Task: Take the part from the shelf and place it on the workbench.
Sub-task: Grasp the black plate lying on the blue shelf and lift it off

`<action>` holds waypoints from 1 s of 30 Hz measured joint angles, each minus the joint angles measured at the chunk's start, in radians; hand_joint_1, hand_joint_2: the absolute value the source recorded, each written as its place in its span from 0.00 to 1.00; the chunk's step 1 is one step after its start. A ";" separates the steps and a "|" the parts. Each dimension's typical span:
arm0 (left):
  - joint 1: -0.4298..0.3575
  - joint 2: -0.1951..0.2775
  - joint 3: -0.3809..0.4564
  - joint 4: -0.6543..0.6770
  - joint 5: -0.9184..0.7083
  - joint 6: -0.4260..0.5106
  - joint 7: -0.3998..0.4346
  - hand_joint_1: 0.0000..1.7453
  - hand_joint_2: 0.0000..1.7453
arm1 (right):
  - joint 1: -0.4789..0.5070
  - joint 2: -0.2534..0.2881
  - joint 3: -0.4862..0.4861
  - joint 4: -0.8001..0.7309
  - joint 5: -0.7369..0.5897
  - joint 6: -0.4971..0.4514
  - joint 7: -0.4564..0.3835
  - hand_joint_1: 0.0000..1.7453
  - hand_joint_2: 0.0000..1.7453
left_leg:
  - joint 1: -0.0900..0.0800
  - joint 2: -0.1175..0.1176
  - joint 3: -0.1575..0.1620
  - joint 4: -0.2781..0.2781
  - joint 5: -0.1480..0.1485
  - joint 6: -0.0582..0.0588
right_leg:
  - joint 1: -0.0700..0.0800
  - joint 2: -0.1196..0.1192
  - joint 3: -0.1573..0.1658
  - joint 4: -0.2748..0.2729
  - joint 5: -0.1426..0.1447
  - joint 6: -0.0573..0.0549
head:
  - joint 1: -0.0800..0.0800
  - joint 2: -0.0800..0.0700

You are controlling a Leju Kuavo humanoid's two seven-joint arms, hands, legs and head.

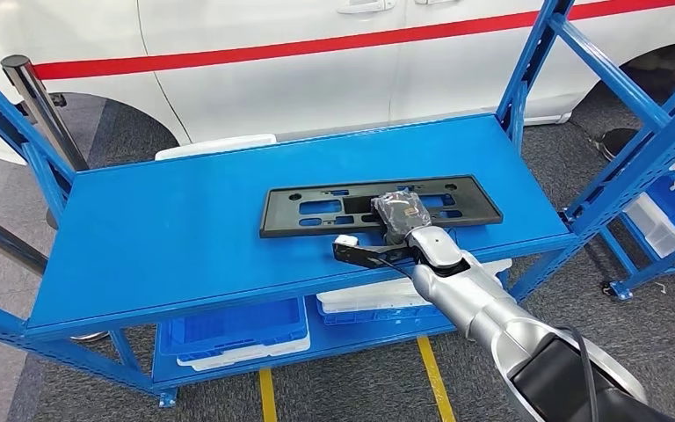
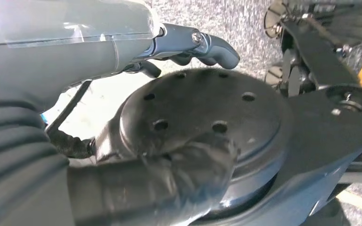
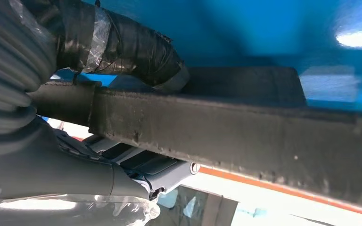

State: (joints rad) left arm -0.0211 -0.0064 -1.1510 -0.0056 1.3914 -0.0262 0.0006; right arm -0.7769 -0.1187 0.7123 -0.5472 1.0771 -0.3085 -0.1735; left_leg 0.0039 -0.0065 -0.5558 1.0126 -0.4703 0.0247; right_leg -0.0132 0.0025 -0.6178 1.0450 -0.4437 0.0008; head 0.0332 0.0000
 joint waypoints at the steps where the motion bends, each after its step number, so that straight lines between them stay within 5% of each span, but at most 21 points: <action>1: 0.000 0.000 0.001 0.001 0.001 0.000 -0.008 0.00 1.00 | 0.009 -0.007 -0.003 -0.020 0.001 -0.012 0.000 1.00 1.00 | 0.000 0.000 0.000 0.000 0.000 -0.002 | 0.000 0.000 0.000 0.000 0.000 0.000 | 0.000 0.000; 7: -0.004 0.005 0.004 0.006 0.003 -0.006 -0.028 0.00 1.00 | 0.047 -0.052 -0.043 -0.172 -0.005 -0.086 0.007 1.00 1.00 | -0.004 0.000 -0.003 0.003 -0.001 -0.004 | -0.003 -0.001 0.000 -0.002 0.001 0.001 | 0.000 0.000; 15: -0.011 0.014 0.004 0.009 0.004 0.001 -0.011 0.00 1.00 | 0.090 -0.120 -0.121 -0.442 -0.037 -0.078 -0.018 1.00 1.00 | -0.004 0.001 0.000 -0.009 0.013 0.021 | -0.010 -0.001 0.003 -0.007 0.002 0.024 | 0.000 0.000; 17: -0.013 0.015 0.004 0.009 0.004 0.000 -0.010 0.00 1.00 | 0.096 -0.135 -0.135 -0.484 -0.035 -0.073 -0.024 1.00 1.00 | 0.002 0.005 0.006 -0.031 0.028 0.029 | -0.008 0.000 -0.017 0.046 -0.043 0.028 | 0.000 0.000; 19: -0.014 0.015 0.003 0.009 0.004 -0.002 -0.008 0.00 1.00 | 0.106 -0.145 -0.144 -0.514 -0.035 -0.069 -0.026 1.00 1.00 | 0.001 0.007 0.001 -0.030 0.031 0.032 | -0.009 0.000 -0.065 0.167 -0.111 0.032 | 0.000 0.000; 21: -0.014 0.016 0.002 0.009 0.004 -0.003 -0.008 0.00 1.00 | 0.121 -0.155 -0.150 -0.535 -0.038 -0.067 -0.027 1.00 1.00 | 0.001 0.005 -0.007 -0.021 0.031 0.031 | -0.012 -0.001 -0.090 0.241 -0.128 0.037 | 0.000 0.000; 24: -0.016 0.017 0.001 0.009 0.004 -0.005 -0.007 0.00 1.00 | 0.132 -0.163 -0.161 -0.560 -0.041 -0.065 -0.029 1.00 1.00 | 0.003 0.002 -0.023 0.001 0.026 0.023 | -0.020 -0.003 -0.012 0.108 -0.057 0.043 | 0.000 0.000; 26: -0.019 0.019 0.001 0.009 0.004 -0.005 -0.006 0.00 1.00 | 0.134 -0.166 -0.167 -0.573 -0.042 -0.064 -0.031 1.00 1.00 | 0.000 0.001 -0.034 0.017 0.022 0.012 | -0.017 0.000 0.029 0.028 -0.035 0.036 | 0.000 0.000; 30: -0.020 0.025 -0.002 0.009 0.004 -0.005 -0.005 0.00 1.00 | 0.137 -0.171 -0.172 -0.587 -0.042 -0.058 -0.036 1.00 1.00 | -0.001 0.002 -0.050 0.035 0.015 -0.010 | -0.015 0.005 0.018 0.013 -0.023 0.001 | 0.000 0.000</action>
State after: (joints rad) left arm -0.0408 0.0187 -1.1526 0.0034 1.3956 -0.0317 -0.0039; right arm -0.6398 -0.2895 0.5407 -1.1346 1.0349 -0.3667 -0.2096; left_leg 0.0027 -0.0047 -0.6060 1.0477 -0.4556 0.0147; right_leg -0.0283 0.0070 -0.5997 1.0579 -0.4671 0.0023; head 0.0332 0.0000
